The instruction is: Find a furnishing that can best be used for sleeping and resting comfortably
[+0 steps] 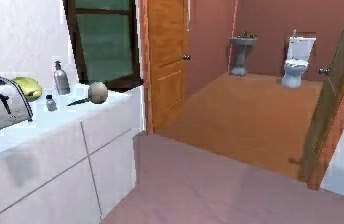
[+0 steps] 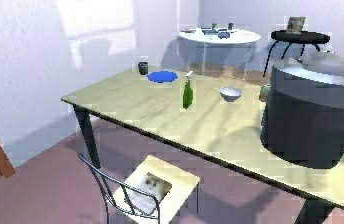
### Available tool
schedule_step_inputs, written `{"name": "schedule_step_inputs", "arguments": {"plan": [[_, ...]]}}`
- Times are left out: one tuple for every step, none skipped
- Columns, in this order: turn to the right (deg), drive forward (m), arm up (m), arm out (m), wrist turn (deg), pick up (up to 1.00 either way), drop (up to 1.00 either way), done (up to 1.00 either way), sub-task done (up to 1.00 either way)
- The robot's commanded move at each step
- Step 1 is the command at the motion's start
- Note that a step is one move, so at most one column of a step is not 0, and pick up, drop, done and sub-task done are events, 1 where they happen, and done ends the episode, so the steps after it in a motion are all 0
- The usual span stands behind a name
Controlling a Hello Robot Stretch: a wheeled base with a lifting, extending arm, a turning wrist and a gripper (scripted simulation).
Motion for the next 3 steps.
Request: {"name": "schedule_step_inputs", "arguments": {"plan": [[24.0, 0.00, 0.00, 0.00, 0.0, 0.00, 0.00, 0.00, 0.00], [0.0, 1.00, 0.00, 0.00, 0.0, 0.00, 0.00, 0.00, 0.00], [3.0, 0.00, 0.00, 0.00, 0.0, 0.00, 0.00, 0.00, 0.00]]}}
